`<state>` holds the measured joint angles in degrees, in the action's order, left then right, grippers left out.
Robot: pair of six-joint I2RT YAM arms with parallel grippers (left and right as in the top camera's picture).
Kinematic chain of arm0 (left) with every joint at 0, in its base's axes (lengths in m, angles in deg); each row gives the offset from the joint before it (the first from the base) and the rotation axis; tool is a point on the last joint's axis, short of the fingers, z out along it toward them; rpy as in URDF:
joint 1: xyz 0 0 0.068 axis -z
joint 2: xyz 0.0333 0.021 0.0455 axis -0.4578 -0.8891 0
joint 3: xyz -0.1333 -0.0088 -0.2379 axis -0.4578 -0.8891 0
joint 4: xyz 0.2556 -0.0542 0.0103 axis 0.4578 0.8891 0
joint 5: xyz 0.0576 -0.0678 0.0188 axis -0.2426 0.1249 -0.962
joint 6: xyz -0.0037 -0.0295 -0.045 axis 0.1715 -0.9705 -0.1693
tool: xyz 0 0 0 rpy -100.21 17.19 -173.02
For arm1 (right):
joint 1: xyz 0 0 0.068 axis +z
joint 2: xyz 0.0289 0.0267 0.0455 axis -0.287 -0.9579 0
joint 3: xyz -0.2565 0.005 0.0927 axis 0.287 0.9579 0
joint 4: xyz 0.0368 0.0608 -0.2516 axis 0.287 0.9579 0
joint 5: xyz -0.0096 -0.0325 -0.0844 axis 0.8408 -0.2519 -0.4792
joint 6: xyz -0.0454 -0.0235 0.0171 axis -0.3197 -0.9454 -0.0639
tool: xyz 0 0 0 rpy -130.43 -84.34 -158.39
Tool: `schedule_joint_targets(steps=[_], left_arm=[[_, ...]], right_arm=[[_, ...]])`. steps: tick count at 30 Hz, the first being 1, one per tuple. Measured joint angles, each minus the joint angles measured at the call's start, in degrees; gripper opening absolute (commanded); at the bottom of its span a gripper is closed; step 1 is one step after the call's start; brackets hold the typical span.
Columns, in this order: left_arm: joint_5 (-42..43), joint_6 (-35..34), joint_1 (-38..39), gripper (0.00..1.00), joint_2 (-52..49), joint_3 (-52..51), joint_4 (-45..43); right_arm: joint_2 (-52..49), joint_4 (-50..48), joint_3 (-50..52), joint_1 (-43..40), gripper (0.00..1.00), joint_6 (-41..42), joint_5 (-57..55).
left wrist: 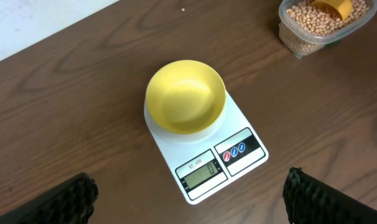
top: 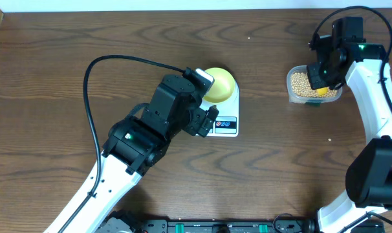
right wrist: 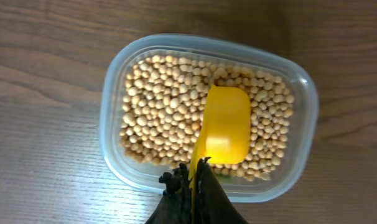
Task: Scoop item into bowl and weigh 50g on scale
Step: 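Dip the yellow scoop into the soybeans with the right gripper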
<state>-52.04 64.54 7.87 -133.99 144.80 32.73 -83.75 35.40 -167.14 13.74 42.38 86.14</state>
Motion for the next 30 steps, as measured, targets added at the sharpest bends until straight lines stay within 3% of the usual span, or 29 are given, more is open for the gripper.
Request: schedule_joint_targets(steps=[9, 17, 30], left_arm=[[0.0, 0.0, 0.0, 0.98, 0.0, 0.0, 0.0], [0.0, 0.0, 0.0, 0.97, 0.0, 0.0, 0.0], [0.0, 0.0, 0.0, 0.97, 0.0, 0.0, 0.0]], right_arm=[[0.0, -0.1, 0.4, -1.6, 0.01, 0.0, 8.4], [0.0, -0.4, 0.5, -8.3, 0.01, 0.2, 20.3], [0.0, -1.5, 3.0, -17.2, 0.01, 0.6, 27.7]])
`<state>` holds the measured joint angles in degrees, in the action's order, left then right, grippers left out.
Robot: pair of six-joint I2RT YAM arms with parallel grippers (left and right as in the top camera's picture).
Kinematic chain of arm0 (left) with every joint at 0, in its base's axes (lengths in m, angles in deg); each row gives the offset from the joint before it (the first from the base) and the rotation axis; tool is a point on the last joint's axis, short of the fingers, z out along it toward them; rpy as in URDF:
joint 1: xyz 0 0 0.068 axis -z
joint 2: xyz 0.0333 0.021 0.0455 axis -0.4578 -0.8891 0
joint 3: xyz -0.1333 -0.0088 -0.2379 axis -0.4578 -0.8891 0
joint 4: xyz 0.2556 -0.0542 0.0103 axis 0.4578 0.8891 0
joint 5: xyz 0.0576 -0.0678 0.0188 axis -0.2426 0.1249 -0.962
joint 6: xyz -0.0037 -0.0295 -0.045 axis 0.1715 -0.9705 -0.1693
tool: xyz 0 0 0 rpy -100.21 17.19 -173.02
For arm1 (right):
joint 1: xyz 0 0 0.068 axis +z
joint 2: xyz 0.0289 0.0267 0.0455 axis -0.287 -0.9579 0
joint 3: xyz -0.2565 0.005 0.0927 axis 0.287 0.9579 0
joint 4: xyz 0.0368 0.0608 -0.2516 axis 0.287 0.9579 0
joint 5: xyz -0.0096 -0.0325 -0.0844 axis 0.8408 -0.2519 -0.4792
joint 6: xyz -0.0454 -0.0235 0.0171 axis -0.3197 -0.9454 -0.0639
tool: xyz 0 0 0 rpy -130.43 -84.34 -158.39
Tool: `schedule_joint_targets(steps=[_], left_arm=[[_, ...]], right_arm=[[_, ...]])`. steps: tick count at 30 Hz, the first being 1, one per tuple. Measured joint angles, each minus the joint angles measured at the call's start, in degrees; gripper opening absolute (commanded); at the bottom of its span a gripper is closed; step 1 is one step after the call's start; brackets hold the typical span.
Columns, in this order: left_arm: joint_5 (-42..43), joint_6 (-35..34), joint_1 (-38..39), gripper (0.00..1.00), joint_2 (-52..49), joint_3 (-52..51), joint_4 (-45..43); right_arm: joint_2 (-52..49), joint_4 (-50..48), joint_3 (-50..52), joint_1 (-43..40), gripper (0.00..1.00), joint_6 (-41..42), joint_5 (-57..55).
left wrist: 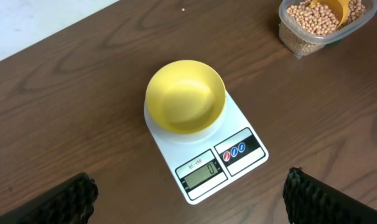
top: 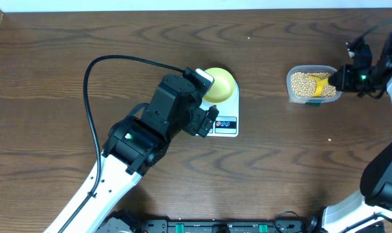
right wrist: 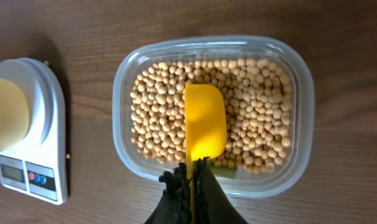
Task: Scoop item into bowl and weigh 50g on scale
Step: 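Dip the yellow scoop into the soybeans with the right gripper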
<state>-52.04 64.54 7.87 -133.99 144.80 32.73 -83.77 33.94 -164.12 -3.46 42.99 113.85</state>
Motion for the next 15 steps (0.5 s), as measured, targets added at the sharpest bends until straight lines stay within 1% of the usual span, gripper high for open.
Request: schedule_joint_targets(steps=[6, 15], left_arm=[[0.0, 0.0, 0.0, 0.97, 0.0, 0.0, 0.0], [0.0, 0.0, 0.0, 0.97, 0.0, 0.0, 0.0]], right_arm=[[0.0, -0.4, 2.2, -2.1, 0.01, 0.5, 3.9], [0.0, -2.6, 5.3, -4.6, 0.01, 4.3, 8.1]])
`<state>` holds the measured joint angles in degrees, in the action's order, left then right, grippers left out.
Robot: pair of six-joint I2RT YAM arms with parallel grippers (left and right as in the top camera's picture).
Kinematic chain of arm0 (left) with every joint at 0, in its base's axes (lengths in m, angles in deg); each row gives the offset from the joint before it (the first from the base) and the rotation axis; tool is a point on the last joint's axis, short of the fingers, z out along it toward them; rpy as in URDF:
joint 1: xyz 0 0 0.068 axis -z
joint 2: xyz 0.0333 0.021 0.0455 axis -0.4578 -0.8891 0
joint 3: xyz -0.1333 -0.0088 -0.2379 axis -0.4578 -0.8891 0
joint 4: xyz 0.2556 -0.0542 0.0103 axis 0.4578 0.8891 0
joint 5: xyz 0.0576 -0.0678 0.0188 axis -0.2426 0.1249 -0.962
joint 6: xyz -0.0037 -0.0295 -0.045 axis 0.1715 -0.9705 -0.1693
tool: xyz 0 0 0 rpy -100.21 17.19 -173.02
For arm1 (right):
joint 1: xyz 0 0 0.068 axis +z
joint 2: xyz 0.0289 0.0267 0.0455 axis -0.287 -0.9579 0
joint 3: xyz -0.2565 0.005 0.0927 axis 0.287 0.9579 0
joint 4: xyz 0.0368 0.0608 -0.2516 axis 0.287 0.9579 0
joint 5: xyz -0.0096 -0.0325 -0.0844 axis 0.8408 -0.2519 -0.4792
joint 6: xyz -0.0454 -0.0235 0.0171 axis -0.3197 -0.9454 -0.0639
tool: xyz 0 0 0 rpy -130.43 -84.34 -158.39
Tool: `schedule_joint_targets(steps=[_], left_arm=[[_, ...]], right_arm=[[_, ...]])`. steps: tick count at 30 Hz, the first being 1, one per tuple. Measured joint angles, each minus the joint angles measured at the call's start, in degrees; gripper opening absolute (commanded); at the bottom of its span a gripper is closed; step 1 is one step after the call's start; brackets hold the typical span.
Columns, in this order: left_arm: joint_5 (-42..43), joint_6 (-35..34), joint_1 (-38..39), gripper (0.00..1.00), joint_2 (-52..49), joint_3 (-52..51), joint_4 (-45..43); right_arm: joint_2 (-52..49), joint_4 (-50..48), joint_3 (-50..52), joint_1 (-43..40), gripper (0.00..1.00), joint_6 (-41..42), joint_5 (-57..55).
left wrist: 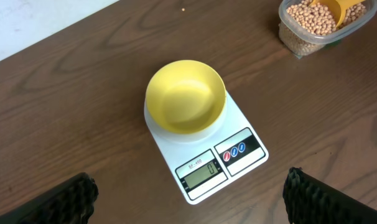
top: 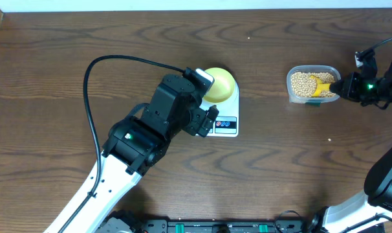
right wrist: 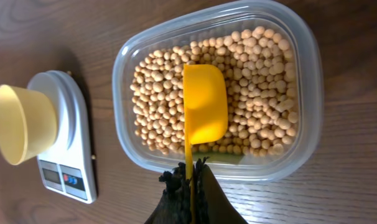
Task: Scoop item into bowl and weigh 50g on scale
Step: 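Dip the yellow scoop into the soybeans with the right gripper, then lift the filled scoop out of the container with the right gripper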
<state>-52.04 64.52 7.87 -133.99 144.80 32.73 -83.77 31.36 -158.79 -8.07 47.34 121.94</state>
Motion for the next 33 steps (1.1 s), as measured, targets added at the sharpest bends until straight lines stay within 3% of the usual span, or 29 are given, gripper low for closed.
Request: schedule_joint_targets(steps=[33], left_arm=[[0.0, 0.0, 0.0, 0.97, 0.0, 0.0, 0.0]], right_arm=[[0.0, 4.1, 0.3, -13.1, 0.01, 1.7, 18.1]])
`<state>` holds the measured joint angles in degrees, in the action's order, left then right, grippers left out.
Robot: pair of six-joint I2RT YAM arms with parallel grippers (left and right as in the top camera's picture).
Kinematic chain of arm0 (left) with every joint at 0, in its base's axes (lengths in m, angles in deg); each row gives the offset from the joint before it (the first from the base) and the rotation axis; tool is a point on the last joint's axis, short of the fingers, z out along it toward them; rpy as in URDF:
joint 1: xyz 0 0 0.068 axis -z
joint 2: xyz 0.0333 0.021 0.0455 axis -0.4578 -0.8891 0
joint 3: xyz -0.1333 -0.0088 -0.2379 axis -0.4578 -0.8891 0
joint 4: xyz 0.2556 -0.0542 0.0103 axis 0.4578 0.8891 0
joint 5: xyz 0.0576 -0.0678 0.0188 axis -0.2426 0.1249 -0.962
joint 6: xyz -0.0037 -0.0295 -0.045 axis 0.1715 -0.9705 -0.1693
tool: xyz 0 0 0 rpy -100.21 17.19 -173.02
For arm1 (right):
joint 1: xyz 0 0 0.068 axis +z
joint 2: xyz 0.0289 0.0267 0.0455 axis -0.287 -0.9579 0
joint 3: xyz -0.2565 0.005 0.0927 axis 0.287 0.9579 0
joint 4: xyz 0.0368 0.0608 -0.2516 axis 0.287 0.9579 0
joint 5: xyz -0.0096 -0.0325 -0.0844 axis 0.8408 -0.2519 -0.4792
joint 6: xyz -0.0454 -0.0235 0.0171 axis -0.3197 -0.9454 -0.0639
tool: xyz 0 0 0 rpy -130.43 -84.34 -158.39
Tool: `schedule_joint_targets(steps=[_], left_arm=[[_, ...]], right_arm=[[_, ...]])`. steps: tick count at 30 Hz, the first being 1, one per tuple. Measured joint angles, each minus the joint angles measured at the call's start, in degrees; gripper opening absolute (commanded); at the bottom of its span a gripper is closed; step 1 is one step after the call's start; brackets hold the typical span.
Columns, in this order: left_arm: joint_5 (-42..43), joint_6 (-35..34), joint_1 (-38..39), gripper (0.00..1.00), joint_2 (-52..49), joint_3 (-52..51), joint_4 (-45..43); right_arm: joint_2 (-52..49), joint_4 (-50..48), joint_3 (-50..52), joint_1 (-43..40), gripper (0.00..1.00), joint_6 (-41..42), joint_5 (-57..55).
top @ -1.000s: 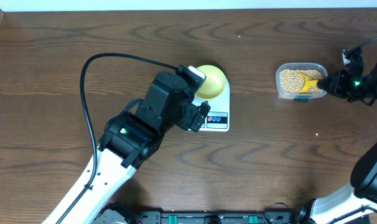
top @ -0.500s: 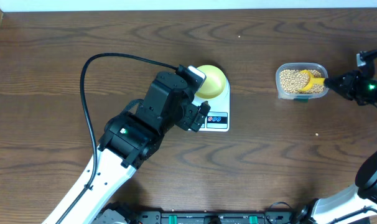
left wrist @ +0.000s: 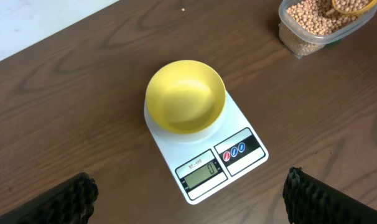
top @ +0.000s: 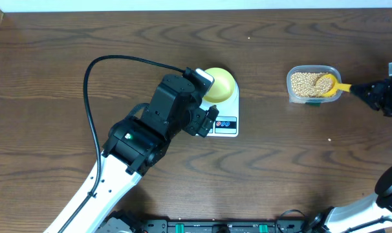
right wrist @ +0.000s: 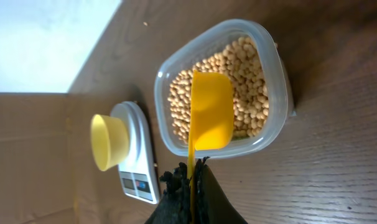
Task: Scoop item into bowl and weigh 50g on scale
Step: 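Lift the filled scoop out of the container with the right gripper, then carry the filled scoop left toward the yellow bowl on the scale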
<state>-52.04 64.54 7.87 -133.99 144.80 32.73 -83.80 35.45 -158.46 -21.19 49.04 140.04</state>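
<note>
A yellow bowl [top: 220, 83] stands empty on the white scale [top: 227, 126], whose display [left wrist: 201, 171] reads 0. At the right, a clear tub [top: 293, 90] holds soybeans [right wrist: 238, 68]. My right gripper [right wrist: 191, 174] is shut on the handle of a yellow scoop [right wrist: 211, 112]. The scoop [top: 325, 83] hangs over the tub's right side, and both the overhead and left wrist views show beans in it. My left gripper [left wrist: 188, 193] is open and empty above the table, just in front of the scale.
The left arm and its black cable [top: 118, 61] cover the table left of the scale. A white strip [top: 183, 5] runs along the table's far edge. A pale speck [top: 330, 138] lies in front of the tub.
My right gripper has moved farther right and tilted. The scoop, then lying open-side down on the beans, now sits at the tub's right side with beans in it. The left arm has not moved.
My right gripper held the scoop over the beans from above the tub. It then stood to the right of the tub, the scoop resting on the beans. Now the scoop carries beans at the tub's right side. The bowl stayed empty and the scale at 0.
</note>
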Motion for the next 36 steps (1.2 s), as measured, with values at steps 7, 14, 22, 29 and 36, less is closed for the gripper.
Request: schedule_joint_targets(steps=[7, 14, 22, 29, 36], left_arm=[[0.0, 0.0, 0.0, 0.97, 0.0, 0.0, 0.0], [0.0, 0.0, 0.0, 0.97, 0.0, 0.0, 0.0], [0.0, 0.0, 0.0, 0.98, 0.0, 0.0, 0.0], [0.0, 0.0, 0.0, 0.97, 0.0, 0.0, 0.0], [0.0, 0.0, 0.0, 0.97, 0.0, 0.0, 0.0]], right_arm=[[0.0, 0.2, 0.0, -2.5, 0.01, 0.0, 5.0], [0.0, -0.9, 0.0, -2.7, 0.01, 0.0, 11.2], [0.0, -2.4, 0.0, -2.7, 0.01, 0.0, 18.2], [0.0, -2.7, 0.0, -2.7, 0.02, 0.0, 23.3], [0.0, -5.7, 0.1, -2.7, 0.01, 2.6, 28.0]])
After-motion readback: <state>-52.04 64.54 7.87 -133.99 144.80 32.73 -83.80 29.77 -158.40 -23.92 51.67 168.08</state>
